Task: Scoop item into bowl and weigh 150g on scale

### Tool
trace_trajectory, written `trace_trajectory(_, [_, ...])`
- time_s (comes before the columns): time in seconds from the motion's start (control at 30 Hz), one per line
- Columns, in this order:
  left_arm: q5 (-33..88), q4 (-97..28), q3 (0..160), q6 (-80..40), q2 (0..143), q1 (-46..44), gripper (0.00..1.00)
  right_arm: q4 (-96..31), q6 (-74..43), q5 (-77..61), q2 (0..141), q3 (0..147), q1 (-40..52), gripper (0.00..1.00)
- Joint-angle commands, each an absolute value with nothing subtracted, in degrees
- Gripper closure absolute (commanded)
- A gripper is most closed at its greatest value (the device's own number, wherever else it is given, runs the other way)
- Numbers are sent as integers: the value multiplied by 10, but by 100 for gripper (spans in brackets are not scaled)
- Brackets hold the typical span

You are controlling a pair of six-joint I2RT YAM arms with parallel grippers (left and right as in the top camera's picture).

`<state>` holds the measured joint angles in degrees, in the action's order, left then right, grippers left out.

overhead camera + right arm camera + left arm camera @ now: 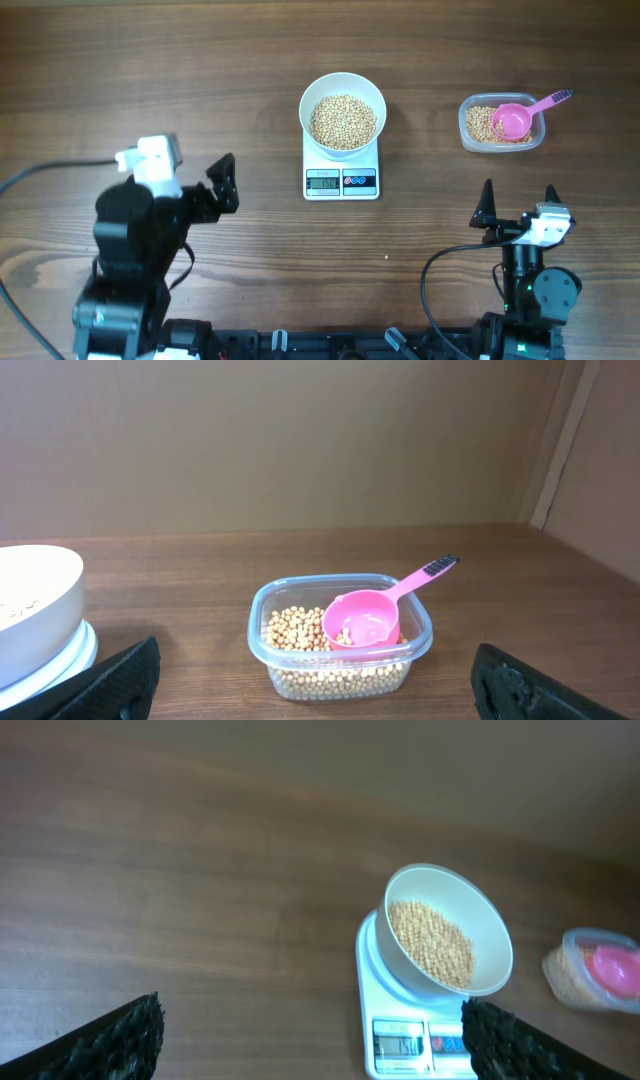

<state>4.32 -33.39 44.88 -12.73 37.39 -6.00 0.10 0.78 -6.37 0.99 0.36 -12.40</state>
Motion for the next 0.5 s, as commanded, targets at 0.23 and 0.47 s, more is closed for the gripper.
trace_trajectory(0.23, [39,-259,293,-124,177,-38,0,3,15,-58,3,3,-120,0])
trace_trajectory(0.47, [40,-183,205,-124,98,1,0,3,15,-58,3,3,-120,0])
